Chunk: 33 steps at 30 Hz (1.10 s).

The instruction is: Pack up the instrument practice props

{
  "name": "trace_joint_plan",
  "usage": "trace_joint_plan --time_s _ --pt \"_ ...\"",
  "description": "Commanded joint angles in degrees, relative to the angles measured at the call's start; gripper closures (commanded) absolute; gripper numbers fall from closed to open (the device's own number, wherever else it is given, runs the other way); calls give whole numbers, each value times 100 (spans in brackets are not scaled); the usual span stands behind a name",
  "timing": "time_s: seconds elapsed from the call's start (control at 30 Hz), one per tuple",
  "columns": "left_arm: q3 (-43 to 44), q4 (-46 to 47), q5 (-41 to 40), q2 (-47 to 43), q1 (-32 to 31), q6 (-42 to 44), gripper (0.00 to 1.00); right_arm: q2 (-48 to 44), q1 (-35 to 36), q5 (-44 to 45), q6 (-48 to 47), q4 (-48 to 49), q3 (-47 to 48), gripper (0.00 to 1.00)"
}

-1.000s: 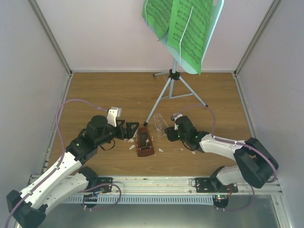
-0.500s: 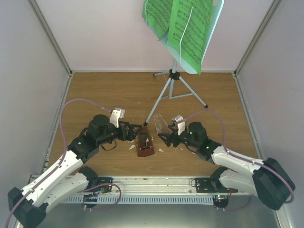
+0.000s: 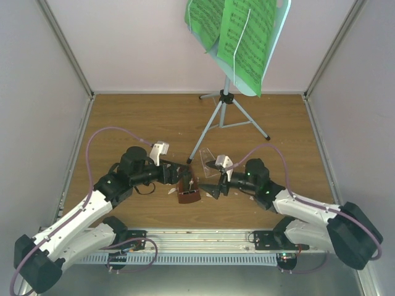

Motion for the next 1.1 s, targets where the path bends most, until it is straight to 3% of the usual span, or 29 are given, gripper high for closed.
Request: trace_joint_plan --time_s 0.0,0.3,0.73,1.07 --pt "-104 355 244 29 9 -100 11 435 327 -19 -755 430 319 0" --pt "-124 307 314 81 6 -86 18 1054 451 56 -816 902 466 2" --pt "-173 317 323 106 4 -47 23 1198 451 295 -752 1150 449 25" --pt "-179 320 333 109 7 -22 30 1176 449 447 -732 1145 434 31"
